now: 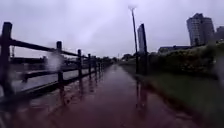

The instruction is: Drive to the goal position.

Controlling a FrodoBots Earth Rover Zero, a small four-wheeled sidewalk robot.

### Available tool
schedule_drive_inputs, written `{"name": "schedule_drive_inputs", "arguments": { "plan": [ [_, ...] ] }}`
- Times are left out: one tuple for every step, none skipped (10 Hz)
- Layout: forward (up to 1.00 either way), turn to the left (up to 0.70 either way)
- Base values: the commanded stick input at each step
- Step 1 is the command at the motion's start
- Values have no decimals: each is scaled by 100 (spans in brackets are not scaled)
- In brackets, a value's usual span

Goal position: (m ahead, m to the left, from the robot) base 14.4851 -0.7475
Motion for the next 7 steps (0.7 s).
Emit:
{"name": "schedule_drive_inputs", "arguments": {
  "plan": [
    [100,1],
    [100,1],
    [100,1],
    [100,1],
    [100,1],
    [100,1],
    [100,1]
  ]
}}
